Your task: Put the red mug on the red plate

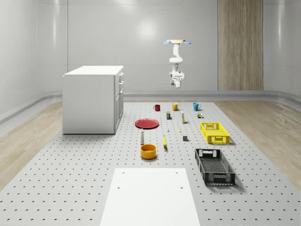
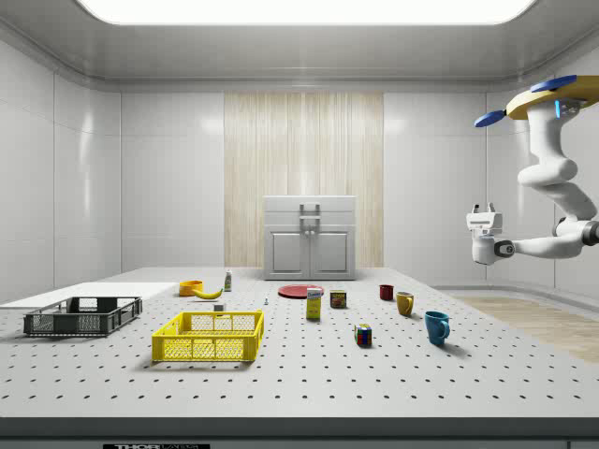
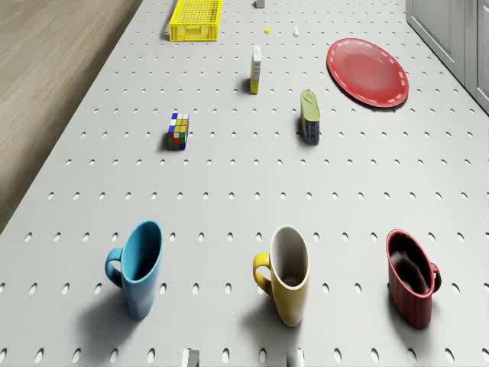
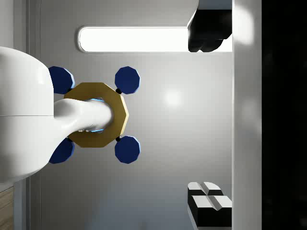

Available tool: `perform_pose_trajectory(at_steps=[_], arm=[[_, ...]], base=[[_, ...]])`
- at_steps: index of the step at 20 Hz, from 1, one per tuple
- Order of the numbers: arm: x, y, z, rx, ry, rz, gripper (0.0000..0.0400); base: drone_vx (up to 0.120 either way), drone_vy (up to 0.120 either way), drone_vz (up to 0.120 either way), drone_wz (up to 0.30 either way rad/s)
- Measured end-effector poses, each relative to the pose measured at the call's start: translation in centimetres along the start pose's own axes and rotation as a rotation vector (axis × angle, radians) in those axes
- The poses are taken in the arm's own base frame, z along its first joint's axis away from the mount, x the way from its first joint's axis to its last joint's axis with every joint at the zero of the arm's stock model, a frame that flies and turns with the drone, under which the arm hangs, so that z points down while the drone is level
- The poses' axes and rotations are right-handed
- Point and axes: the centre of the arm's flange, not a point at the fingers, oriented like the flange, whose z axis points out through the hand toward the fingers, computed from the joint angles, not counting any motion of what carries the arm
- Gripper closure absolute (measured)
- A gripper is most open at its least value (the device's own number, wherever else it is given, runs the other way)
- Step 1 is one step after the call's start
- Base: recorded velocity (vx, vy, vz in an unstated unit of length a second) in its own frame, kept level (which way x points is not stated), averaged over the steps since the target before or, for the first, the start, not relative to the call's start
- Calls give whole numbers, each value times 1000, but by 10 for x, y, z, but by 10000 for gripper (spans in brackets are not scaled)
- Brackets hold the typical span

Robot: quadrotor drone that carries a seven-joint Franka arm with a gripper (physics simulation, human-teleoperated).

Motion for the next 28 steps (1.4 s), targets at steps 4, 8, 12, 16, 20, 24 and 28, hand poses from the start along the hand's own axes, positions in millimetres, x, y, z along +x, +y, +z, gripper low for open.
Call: perform_pose_trajectory(at_steps=[4,8,12,16,20,24,28], arm=[[-2,3,-30,2,2,0,0],[-2,2,-56,4,4,0,0],[-1,1,-75,7,7,0,0],[0,0,-85,9,9,0,0],[0,0,-90,11,11,0,0],[0,0,-92,13,13,0,0],[0,0,-93,15,16,0,0]], base=[[0,0,0,0],[110,-120,0,0],[120,-120,0,0],[120,-120,0,0],[120,-120,0,0],[120,-120,0,0],[120,-120,0,0]])
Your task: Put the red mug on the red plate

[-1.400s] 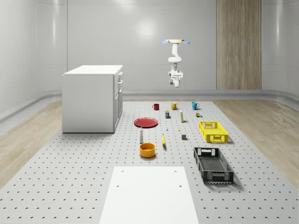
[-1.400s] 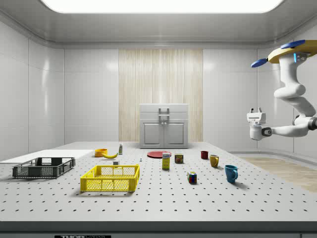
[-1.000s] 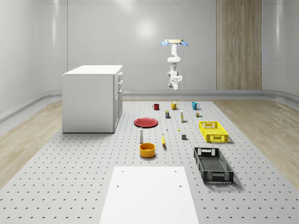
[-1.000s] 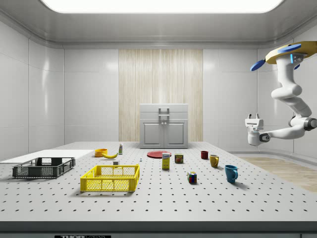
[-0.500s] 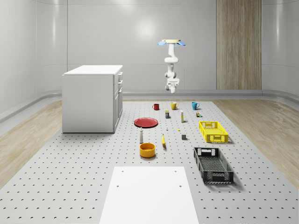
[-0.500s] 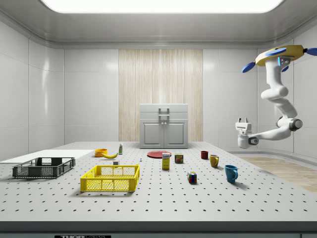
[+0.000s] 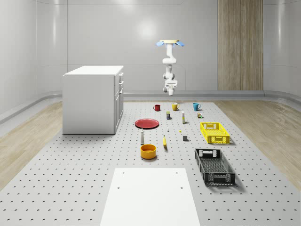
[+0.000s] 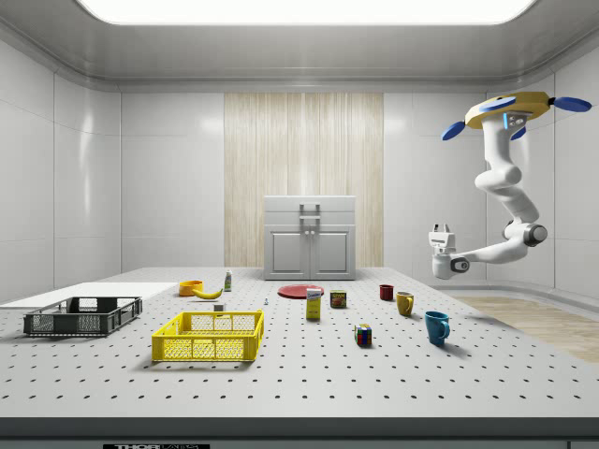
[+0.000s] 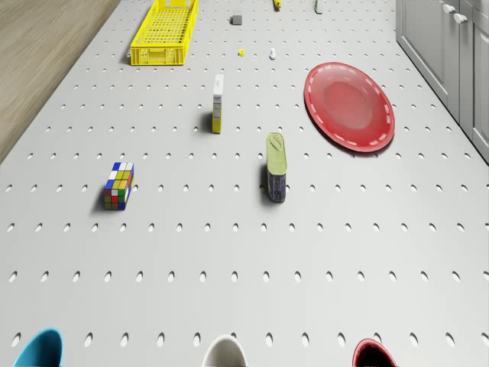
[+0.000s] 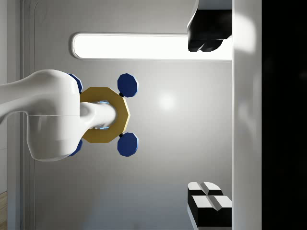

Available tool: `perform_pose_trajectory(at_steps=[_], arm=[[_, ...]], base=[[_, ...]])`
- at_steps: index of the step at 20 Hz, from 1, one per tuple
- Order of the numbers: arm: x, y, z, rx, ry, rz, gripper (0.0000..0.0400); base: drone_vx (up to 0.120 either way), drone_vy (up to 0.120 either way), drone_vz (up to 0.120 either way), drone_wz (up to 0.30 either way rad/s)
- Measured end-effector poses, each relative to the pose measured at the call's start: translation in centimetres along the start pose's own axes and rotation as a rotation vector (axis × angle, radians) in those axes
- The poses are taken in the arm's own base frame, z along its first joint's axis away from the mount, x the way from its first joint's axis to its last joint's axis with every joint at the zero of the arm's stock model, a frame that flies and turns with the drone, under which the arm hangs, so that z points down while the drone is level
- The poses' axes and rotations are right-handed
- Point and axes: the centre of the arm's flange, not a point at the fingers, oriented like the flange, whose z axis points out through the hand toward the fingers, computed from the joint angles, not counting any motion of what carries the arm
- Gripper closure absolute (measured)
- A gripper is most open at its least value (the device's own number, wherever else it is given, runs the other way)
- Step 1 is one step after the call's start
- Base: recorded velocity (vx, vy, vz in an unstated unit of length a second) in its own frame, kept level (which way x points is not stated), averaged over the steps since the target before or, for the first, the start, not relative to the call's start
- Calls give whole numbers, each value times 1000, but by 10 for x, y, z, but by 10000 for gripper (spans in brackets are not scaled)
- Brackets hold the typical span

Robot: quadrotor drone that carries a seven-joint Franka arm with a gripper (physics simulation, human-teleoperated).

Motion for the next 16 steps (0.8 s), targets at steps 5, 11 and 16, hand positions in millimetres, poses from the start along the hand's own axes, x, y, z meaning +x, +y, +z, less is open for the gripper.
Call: perform_pose_trajectory(at_steps=[5,11,16], arm=[[0,0,0,2,3,0,0],[-1,0,0,4,8,0,0],[-1,0,0,5,13,0,0]], base=[[120,-120,0,0],[120,-120,0,0],[120,-120,0,0]])
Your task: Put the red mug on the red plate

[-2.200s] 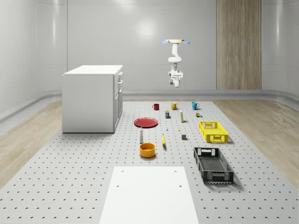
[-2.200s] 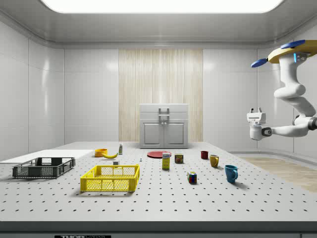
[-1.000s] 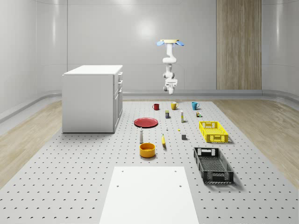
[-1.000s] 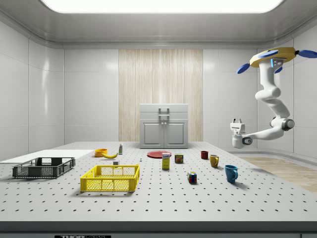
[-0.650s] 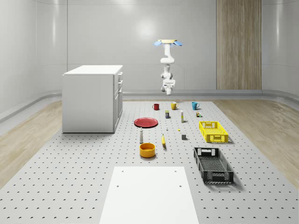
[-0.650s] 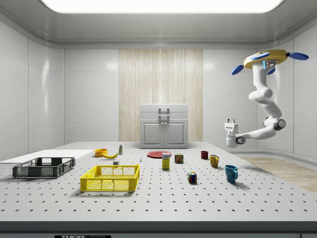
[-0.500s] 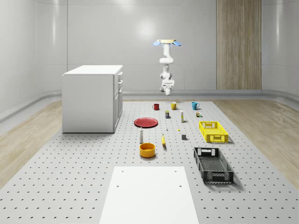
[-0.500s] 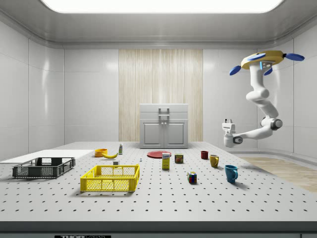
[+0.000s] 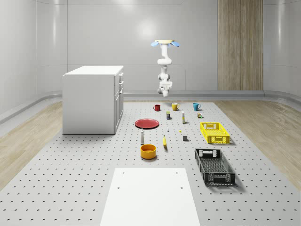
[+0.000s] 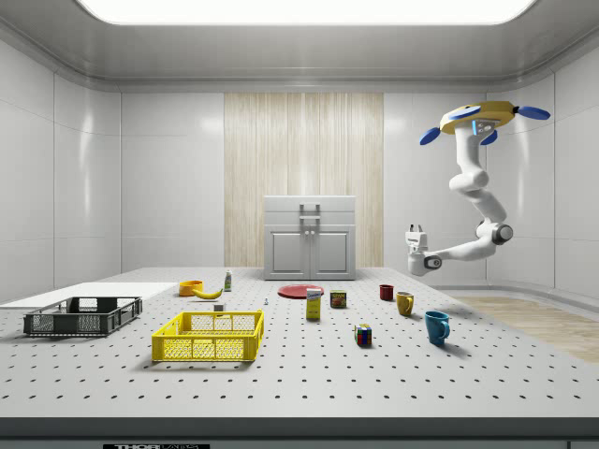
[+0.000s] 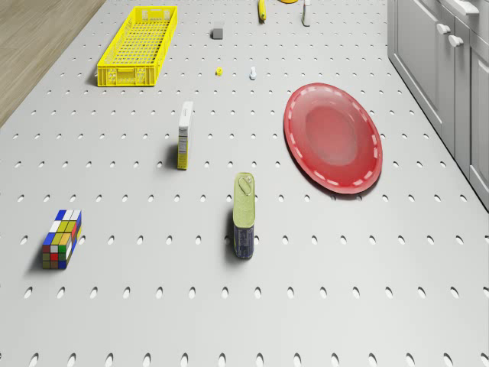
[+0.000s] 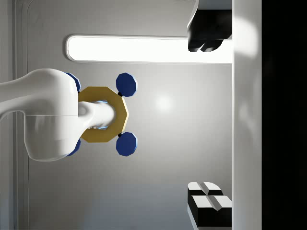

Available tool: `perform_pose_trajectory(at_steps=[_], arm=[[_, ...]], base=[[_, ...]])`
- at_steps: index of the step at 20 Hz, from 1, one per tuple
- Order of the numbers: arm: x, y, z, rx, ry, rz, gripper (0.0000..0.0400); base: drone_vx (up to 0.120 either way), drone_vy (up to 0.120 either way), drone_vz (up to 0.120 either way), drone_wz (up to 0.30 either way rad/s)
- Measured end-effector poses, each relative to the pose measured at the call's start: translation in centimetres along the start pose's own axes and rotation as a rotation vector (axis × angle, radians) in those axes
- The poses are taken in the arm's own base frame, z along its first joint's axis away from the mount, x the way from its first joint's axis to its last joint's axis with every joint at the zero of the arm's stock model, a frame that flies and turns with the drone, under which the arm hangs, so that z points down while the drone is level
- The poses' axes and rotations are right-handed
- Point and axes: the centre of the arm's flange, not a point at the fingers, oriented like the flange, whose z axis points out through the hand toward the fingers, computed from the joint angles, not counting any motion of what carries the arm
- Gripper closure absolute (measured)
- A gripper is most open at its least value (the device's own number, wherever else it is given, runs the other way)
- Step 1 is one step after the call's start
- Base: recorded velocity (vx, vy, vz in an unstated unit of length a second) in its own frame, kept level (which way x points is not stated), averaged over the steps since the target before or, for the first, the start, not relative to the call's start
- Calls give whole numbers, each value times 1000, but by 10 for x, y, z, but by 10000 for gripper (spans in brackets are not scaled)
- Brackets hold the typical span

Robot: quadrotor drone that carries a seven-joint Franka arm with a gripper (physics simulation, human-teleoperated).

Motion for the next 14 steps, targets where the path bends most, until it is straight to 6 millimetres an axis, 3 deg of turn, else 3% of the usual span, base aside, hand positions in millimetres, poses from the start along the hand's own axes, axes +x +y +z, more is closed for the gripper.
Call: perform_pose_trajectory(at_steps=[3,5,14], arm=[[0,0,0,-1,4,0,0],[-1,0,0,-3,8,0,0],[-5,-3,0,-35,50,-1,0]], base=[[120,-107,0,0],[0,-20,0,0],[0,-120,0,0]])
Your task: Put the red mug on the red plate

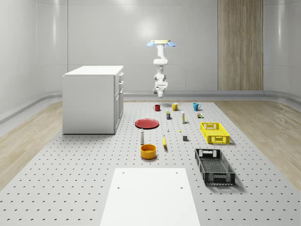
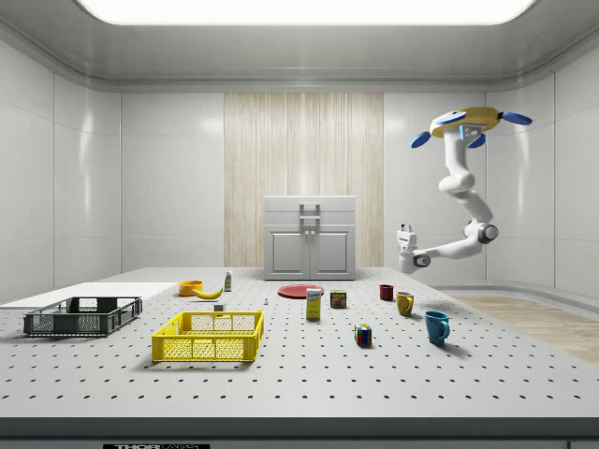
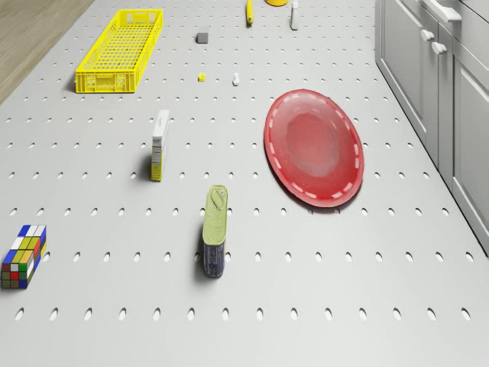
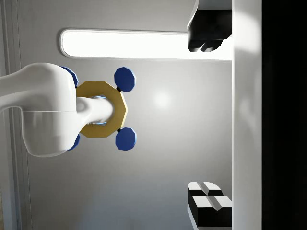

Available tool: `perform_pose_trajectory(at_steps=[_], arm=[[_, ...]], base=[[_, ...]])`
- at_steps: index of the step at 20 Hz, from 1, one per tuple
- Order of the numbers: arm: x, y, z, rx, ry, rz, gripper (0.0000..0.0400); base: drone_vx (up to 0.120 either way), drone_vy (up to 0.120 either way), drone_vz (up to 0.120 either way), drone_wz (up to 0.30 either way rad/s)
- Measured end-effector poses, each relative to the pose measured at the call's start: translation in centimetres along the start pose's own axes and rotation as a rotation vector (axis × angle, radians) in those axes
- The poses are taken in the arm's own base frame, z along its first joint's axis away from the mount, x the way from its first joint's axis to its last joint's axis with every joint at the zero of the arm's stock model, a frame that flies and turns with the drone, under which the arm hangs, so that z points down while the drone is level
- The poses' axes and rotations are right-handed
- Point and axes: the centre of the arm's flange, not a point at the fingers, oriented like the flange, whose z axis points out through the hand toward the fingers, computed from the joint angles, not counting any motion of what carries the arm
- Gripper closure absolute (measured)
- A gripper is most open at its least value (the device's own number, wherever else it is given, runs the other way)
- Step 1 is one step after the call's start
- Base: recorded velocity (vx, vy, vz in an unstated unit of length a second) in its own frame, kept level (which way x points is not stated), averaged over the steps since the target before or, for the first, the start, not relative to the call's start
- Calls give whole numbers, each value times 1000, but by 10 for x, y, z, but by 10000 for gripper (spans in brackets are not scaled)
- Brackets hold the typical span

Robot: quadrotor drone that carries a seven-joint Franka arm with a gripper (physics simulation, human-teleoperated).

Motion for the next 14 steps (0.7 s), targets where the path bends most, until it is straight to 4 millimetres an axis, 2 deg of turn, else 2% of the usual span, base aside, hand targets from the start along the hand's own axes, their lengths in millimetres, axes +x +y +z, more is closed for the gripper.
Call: perform_pose_trajectory(at_steps=[5,10,14], arm=[[-6,-6,0,-59,65,-1,0],[-21,-20,4,-200,210,-5,0],[-41,-40,19,-429,441,-11,0]], base=[[0,-120,-8,0],[0,-120,-120,0],[0,0,-90,0]])
